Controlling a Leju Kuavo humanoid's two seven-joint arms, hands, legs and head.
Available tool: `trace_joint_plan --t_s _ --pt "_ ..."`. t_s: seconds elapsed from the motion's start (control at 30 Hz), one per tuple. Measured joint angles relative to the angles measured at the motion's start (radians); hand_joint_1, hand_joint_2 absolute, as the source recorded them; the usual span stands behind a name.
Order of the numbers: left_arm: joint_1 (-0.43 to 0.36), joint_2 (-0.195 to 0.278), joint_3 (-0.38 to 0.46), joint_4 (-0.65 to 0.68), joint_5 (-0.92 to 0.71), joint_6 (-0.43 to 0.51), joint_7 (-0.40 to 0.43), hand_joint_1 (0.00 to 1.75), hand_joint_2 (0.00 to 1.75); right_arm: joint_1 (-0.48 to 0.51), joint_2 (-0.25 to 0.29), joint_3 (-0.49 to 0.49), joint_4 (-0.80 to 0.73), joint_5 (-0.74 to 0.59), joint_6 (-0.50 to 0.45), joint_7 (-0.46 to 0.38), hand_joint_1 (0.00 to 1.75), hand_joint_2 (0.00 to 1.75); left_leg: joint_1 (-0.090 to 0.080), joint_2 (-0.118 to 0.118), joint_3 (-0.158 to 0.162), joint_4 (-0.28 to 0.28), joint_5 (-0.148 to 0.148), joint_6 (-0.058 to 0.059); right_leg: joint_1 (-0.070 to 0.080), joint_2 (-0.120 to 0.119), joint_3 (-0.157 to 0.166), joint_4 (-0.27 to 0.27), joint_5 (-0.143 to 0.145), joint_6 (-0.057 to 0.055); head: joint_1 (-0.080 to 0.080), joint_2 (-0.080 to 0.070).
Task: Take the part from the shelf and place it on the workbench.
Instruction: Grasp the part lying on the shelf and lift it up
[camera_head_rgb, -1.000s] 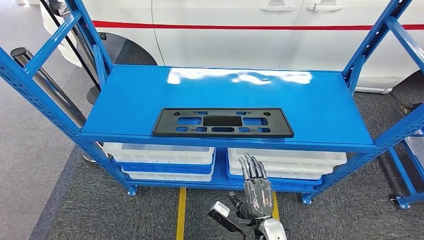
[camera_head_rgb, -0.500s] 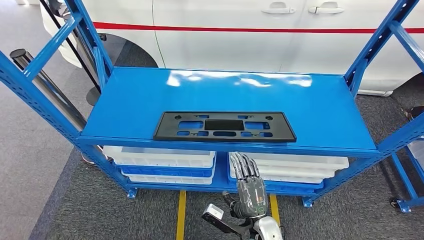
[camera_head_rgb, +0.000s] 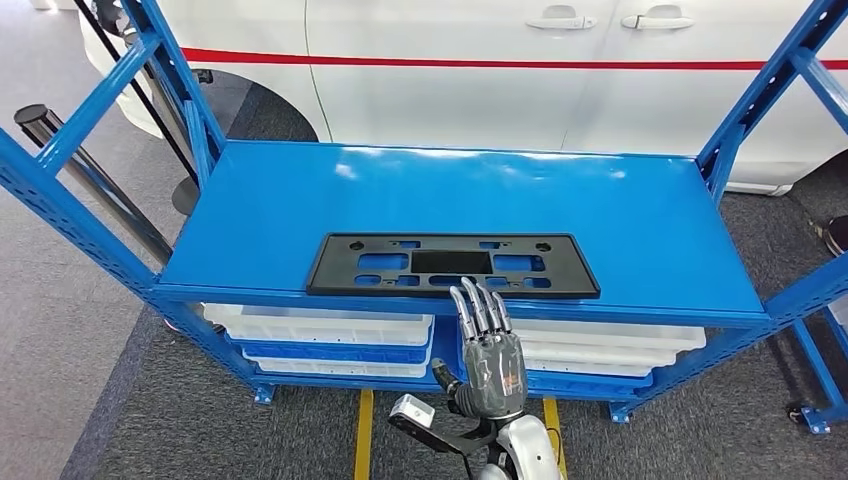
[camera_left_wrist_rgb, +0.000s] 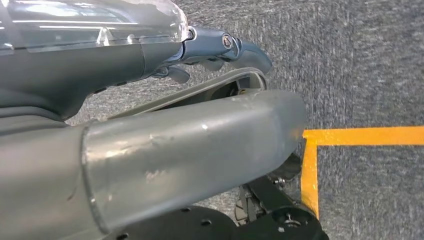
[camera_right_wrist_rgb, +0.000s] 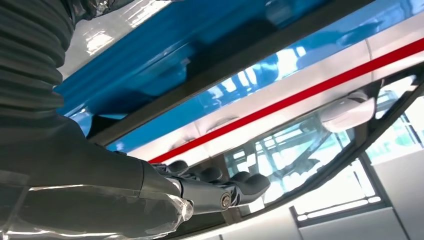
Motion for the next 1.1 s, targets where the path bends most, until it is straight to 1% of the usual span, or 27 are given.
trace_joint_plan --t_s 0.07,0.1,0.13,0.2,0.23,0.27,0.3,0.33,0.37,0.4,0.43,0.47,0.5,0.57,0.6,0.63,0.67,0.73,0.77,0.8,0.83,0.87,0.9,0.93,0.97,1.07,1.1 --pt "-0.001 0.0 0.001 0.0 -0.003 0.0 0.001 0.0 0.0 -0.001 -0.001 0.007 -0.008 0.006 -0.001 0.008 0.0 1.75 0.002 0.001 0.004 0.003 -0.008 -0.012 -0.003 0.002 0.009 -0.008 -0.001 -0.01 0.0 0.0" --pt "-0.002 0.001 0.002 0.0 -0.005 0.0 0.002 0.0 0.0 -0.002 -0.001 0.009 -0.011 0.01 -0.001 0.012 0.0 1.75 0.003 0.001 0.0 0.019 -0.019 -0.017 -0.006 0.001 0.016 -0.014 -0.002 -0.016 0.0 0.0" --pt "-0.003 0.001 0.002 0.0 -0.007 0.0 0.002 0.0 0.0 -0.004 -0.001 0.012 -0.013 0.016 -0.001 0.018 0.0 1.75 0.004 0.002 -0.02 0.062 -0.04 -0.022 -0.008 0.0 0.024 -0.019 -0.003 -0.022 0.0 0.0" --pt "-0.003 0.001 0.002 0.0 -0.014 -0.002 0.002 0.0 0.0 -0.006 -0.002 0.015 -0.015 0.03 -0.001 0.034 0.0 1.75 0.007 0.002 -0.093 0.193 -0.092 -0.03 -0.008 -0.003 0.034 -0.021 -0.011 -0.03 0.0 0.0" --pt "-0.002 0.001 0.002 0.0 -0.017 -0.002 0.003 0.0 0.0 -0.007 -0.004 0.017 -0.015 0.038 -0.001 0.044 0.0 1.75 0.008 0.002 -0.134 0.257 -0.108 -0.033 -0.007 -0.003 0.039 -0.021 -0.016 -0.031 0.0 0.0" --pt "-0.001 0.001 0.002 0.0 -0.021 -0.003 0.003 0.0 0.0 -0.007 -0.006 0.018 -0.014 0.048 -0.001 0.055 0.0 1.75 0.008 0.002 -0.159 0.285 -0.102 -0.034 -0.006 -0.002 0.045 -0.021 -0.021 -0.032 0.0 0.0" --pt "0.001 0.001 0.002 0.0 -0.025 -0.003 0.003 0.0 0.0 -0.007 -0.008 0.021 -0.012 0.057 -0.001 0.069 0.0 1.75 0.008 0.002 -0.166 0.276 -0.075 -0.033 -0.006 -0.001 0.052 -0.02 -0.027 -0.031 0.0 0.0" --pt "0.002 0.002 0.002 0.0 -0.03 -0.004 0.003 0.0 0.0 -0.008 -0.011 0.025 -0.009 0.07 -0.001 0.087 0.0 1.75 0.008 0.002 -0.154 0.228 -0.03 -0.03 -0.005 0.0 0.062 -0.02 -0.034 -0.029 0.0 0.0" --pt "0.002 0.002 0.002 0.0 -0.035 -0.004 0.003 0.0 0.0 -0.011 -0.014 0.031 -0.005 0.083 -0.001 0.107 0.0 1.75 0.007 0.002 -0.129 0.156 0.017 -0.025 -0.005 0.001 0.07 -0.02 -0.042 -0.027 0.0 0.0" --pt "0.001 0.003 0.002 0.0 -0.04 -0.005 0.002 0.0 0.0 -0.015 -0.019 0.038 -0.001 0.095 -0.001 0.126 0.0 1.75 0.004 0.002 -0.103 0.091 0.05 -0.02 -0.004 0.002 0.077 -0.019 -0.049 -0.023 0.0 0.0" --pt "0.0 0.003 0.002 0.0 -0.044 -0.005 0.002 0.0 0.0 -0.02 -0.023 0.046 0.004 0.104 -0.001 0.142 0.0 1.75 0.001 0.002 -0.083 0.043 0.067 -0.013 -0.003 0.002 0.08 -0.018 -0.055 -0.018 0.0 0.0" --pt "-0.001 0.004 0.002 0.0 -0.047 -0.006 0.001 0.0 0.0 -0.024 -0.028 0.054 0.008 0.111 -0.001 0.151 0.0 1.75 -0.002 0.002 -0.073 0.02 0.068 -0.008 -0.002 0.003 0.079 -0.018 -0.058 -0.013 0.0 0.0" --pt "-0.003 0.004 0.002 0.0 -0.05 -0.006 0.001 0.0 0.0 -0.028 -0.032 0.061 0.011 0.117 -0.001 0.16 0.0 1.75 -0.005 0.001 -0.07 0.017 0.062 -0.004 -0.002 0.003 0.08 -0.019 -0.06 -0.008 0.0 0.0" --pt "-0.003 0.004 0.002 0.0 -0.057 -0.006 0.002 0.0 0.0 -0.036 -0.042 0.076 0.02 0.134 -0.001 0.187 0.0 1.75 -0.001 0.001 -0.065 0.006 0.061 0.005 -0.002 0.003 0.083 -0.02 -0.066 0.002 0.0 0.0" --pt "-0.002 0.003 0.002 0.0 -0.062 -0.006 0.002 0.0 0.0 -0.042 -0.049 0.085 0.028 0.144 -0.002 0.204 0.0 1.75 0.002 0.002 -0.06 -0.001 0.061 0.011 -0.002 0.002 0.08 -0.008 -0.076 0.007 0.0 0.0" --pt "-0.003 0.003 0.002 0.0 -0.067 -0.006 0.002 0.0 0.0 -0.05 -0.056 0.095 0.037 0.153 -0.002 0.22 0.0 1.75 0.005 0.003 -0.054 -0.007 0.061 0.016 -0.002 0.002 0.065 0.025 -0.094 0.012 0.0 0.0" --pt "-0.003 0.003 0.003 0.0 -0.07 -0.006 0.003 0.0 0.0 -0.055 -0.064 0.103 0.047 0.159 -0.002 0.232 0.0 1.75 0.006 0.004 -0.05 -0.01 0.06 0.02 -0.004 0.002 0.038 0.077 -0.119 0.016 0.0 0.0" --pt "-0.005 0.003 0.003 0.0 -0.076 -0.006 0.005 0.0 0.0 -0.061 -0.078 0.114 0.07 0.163 -0.002 0.248 0.0 1.75 0.006 0.004 -0.045 -0.011 0.055 0.026 -0.008 0.001 -0.038 0.206 -0.165 0.022 0.0 0.0" --pt "-0.006 0.003 0.004 0.0 -0.078 -0.006 0.006 0.0 0.0 -0.061 -0.084 0.118 0.082 0.161 -0.002 0.253 0.0 1.75 0.006 0.003 -0.042 -0.011 0.052 0.027 -0.01 0.001 -0.069 0.247 -0.167 0.024 0.0 0.0" --pt "-0.006 0.003 0.004 0.0 -0.081 -0.006 0.007 0.0 0.0 -0.062 -0.089 0.122 0.093 0.158 -0.002 0.255 0.0 1.75 0.006 0.003 -0.037 -0.01 0.048 0.026 -0.012 0.001 -0.082 0.252 -0.147 0.026 0.0 0.0" --pt "-0.006 0.003 0.006 0.0 -0.084 -0.006 0.009 0.0 0.0 -0.064 -0.093 0.125 0.103 0.154 -0.002 0.257 0.0 1.75 0.006 0.002 -0.03 -0.009 0.043 0.025 -0.014 0.0 -0.077 0.218 -0.109 0.026 0.0 0.0" --pt "-0.005 0.003 0.007 0.0 -0.087 -0.006 0.01 0.0 0.0 -0.066 -0.096 0.126 0.109 0.15 -0.002 0.257 0.0 1.75 0.006 0.002 -0.023 -0.008 0.037 0.022 -0.016 -0.001 -0.055 0.154 -0.061 0.026 0.0 0.0" --pt "-0.005 0.003 0.009 0.0 -0.089 -0.007 0.011 0.0 0.0 -0.07 -0.097 0.127 0.115 0.146 -0.002 0.257 0.0 1.75 0.005 0.001 -0.018 -0.005 0.031 0.017 -0.015 -0.001 -0.031 0.089 -0.026 0.024 0.0 0.0" --pt "-0.006 0.003 0.011 0.001 -0.09 -0.007 0.012 0.0 0.0 -0.074 -0.099 0.128 0.12 0.144 -0.002 0.257 0.0 1.75 0.003 0.001 -0.016 -0.001 0.025 0.012 -0.014 -0.001 -0.011 0.038 -0.004 0.021 0.0 0.0" --pt "-0.006 0.003 0.013 0.001 -0.091 -0.007 0.012 0.0 0.0 -0.078 -0.099 0.129 0.124 0.142 -0.002 0.257 0.0 1.75 0.002 0.001 -0.016 0.001 0.022 0.007 -0.013 -0.001 -0.001 0.008 0.004 0.018 0.0 0.0" --pt "-0.008 0.003 0.018 0.001 -0.092 -0.008 0.013 0.0 0.0 -0.082 -0.1 0.13 0.133 0.134 -0.002 0.255 0.0 1.75 0.004 0.001 -0.017 0.001 0.017 -0.011 -0.009 0.002 0.003 -0.004 0.001 0.003 0.0 0.0" --pt "-0.008 0.003 0.018 0.001 -0.093 -0.008 0.014 0.0 0.0 -0.083 -0.1 0.13 0.134 0.128 -0.002 0.252 0.0 1.75 0.006 0.002 -0.019 0.009 0.008 -0.017 -0.01 0.001 0.006 -0.007 0.001 -0.004 0.0 0.0"
